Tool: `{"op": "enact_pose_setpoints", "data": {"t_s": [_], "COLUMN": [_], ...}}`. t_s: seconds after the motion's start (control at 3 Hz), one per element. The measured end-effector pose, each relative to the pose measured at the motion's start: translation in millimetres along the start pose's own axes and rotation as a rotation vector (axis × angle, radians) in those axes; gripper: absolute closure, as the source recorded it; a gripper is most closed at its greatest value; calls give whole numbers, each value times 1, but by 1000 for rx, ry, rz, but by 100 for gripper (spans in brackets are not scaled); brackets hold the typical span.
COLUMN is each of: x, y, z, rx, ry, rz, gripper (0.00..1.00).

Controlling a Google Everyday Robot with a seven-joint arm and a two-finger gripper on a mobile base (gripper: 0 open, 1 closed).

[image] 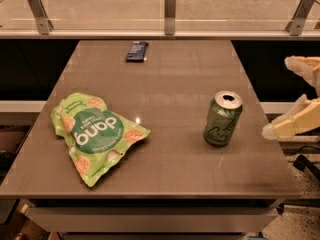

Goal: Move green can near rxbar blueberry

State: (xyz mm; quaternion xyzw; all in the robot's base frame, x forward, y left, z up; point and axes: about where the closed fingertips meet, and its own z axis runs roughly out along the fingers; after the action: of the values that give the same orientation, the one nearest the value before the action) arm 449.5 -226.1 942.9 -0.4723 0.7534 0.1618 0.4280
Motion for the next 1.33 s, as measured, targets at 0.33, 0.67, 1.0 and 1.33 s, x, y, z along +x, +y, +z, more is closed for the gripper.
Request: {"op": "enact_pose_setpoints", "data": {"t_s": [0.33,0.67,1.0,1.33], "x": [10,17,23,26], "y": [7,15,21,27], "z": [17,34,45,52], "rx": [-44,-92,-122,-131], "ry": [-61,-98,-128,-163], "rz": [14,22,29,46], "gripper": [0,0,0,0]}}
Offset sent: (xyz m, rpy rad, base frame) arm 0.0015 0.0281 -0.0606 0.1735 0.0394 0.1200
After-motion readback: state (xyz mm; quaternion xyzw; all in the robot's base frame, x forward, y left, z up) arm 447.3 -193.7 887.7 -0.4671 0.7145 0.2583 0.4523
